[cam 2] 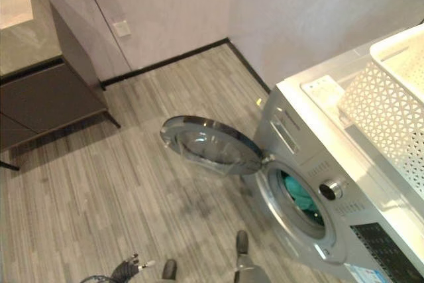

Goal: Grab the laundry basket,head to the washer,open it,put in the laundry and shut it.

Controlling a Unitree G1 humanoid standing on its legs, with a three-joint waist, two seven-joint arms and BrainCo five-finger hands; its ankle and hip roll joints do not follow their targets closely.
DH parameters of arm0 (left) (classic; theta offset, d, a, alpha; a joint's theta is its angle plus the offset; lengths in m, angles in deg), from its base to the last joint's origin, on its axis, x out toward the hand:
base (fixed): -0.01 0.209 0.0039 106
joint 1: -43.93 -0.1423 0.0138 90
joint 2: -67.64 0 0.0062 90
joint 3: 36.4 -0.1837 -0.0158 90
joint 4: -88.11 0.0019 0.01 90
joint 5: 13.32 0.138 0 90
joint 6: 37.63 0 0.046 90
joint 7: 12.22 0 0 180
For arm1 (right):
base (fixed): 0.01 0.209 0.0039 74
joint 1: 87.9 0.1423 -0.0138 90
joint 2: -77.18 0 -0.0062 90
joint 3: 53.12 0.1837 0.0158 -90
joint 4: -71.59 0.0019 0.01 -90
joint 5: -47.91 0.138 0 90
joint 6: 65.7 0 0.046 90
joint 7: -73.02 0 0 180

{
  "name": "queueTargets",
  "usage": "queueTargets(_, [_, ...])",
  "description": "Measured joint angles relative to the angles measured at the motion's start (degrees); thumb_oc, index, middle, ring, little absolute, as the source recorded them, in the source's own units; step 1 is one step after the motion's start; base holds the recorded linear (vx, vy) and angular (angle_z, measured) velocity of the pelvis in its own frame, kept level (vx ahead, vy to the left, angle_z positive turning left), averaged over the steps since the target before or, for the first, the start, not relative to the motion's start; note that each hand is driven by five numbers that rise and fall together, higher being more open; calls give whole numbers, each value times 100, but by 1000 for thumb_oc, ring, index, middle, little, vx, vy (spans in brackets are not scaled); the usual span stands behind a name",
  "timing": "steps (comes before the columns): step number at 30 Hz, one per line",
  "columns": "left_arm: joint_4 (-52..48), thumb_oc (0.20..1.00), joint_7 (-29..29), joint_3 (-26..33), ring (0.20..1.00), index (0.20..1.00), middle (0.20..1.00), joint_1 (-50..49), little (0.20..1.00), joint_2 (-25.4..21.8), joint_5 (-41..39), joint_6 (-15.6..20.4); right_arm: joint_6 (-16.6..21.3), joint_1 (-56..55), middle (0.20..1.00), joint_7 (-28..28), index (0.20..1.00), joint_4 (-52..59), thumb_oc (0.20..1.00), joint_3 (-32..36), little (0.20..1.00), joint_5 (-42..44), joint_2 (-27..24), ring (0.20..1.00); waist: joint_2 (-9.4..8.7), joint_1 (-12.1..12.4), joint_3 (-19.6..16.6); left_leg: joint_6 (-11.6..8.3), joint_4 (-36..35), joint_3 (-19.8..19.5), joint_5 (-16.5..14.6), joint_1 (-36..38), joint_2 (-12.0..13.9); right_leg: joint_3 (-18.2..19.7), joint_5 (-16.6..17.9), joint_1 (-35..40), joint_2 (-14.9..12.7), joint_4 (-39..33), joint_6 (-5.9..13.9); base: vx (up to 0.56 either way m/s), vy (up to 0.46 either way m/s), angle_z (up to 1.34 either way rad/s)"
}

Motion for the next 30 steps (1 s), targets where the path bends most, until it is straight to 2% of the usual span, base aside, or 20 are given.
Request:
queueTargets(3, [-199,1000,2,-10,1000,1000,1000,2,1000,-6,-42,0,-8,-171,1000,-71,1000,144,1000,109,1000,27,-35,1000,-77,2,90,0,58,16,0,-55,-1,10,13,-31,17,-1,-25,-41,-18,0])
queueTargets(5, [-193,1000,0,-12,1000,1000,1000,11,1000,-21,-50,4,-16,-274,1000,-140,1000,177,1000,271,1000,53,-30,1000,-62,0,98,0,67,27,0,-132,0,19,19,-109,23,-1,-36,-16,-3,-1])
queueTargets(6, [-192,1000,1,-15,1000,1000,1000,21,1000,-39,-78,7,-18,-276,815,-149,815,198,815,296,815,65,-30,815,-82,-3,102,0,66,32,0,-156,4,23,28,-138,30,-1,-42,0,0,0])
queueTargets(7, [-169,1000,0,-16,1000,1000,1000,43,1000,-66,-81,-1,-18,-248,285,-157,285,209,285,330,285,89,-37,285,-131,-12,93,0,66,28,0,-185,9,17,42,-166,34,0,-49,0,0,0])
queueTargets(8, [-175,1000,-3,-16,1000,1000,1000,49,1000,-101,-82,-1,-21,-313,200,-162,200,216,200,334,200,185,-38,200,-97,-11,114,0,67,31,0,-202,9,23,51,-190,37,0,-43,0,0,0])
queueTargets(13, [-143,1000,-18,-57,1000,1000,1000,167,1000,-172,-80,-2,-41,-286,200,-132,200,247,200,523,200,442,-37,200,-115,-15,101,0,67,20,0,-179,4,17,78,-155,29,0,-31,-2,26,1])
queueTargets(20, [-143,1000,-44,-52,1000,1000,1000,205,1000,-158,-78,-3,-110,-246,200,78,200,270,200,706,200,732,42,200,-31,-15,75,-1,40,17,0,48,4,8,135,69,0,1,-45,4,47,0])
queueTargets(22, [-145,1000,-62,-39,1000,1000,1000,211,1000,-160,-79,13,-136,-279,200,188,200,293,200,904,200,1039,65,200,42,-19,10,-1,-43,17,-2,121,-4,9,106,107,-21,0,-19,-10,71,3])
queueTargets(26, [-144,1000,-87,-16,1000,1000,1000,151,1000,-145,-72,21,-133,-341,200,423,200,543,200,1231,200,1757,96,200,69,-32,-27,-1,-131,40,2,308,-13,18,139,241,-36,1,-18,-14,65,-2])
queueTargets(30, [-133,1000,-106,-4,1000,1000,1000,93,1000,-125,-61,48,-65,-686,200,704,200,926,200,1981,200,2853,142,200,64,-69,-39,-1,-145,17,7,426,-10,0,133,373,-46,0,-10,-16,74,2])
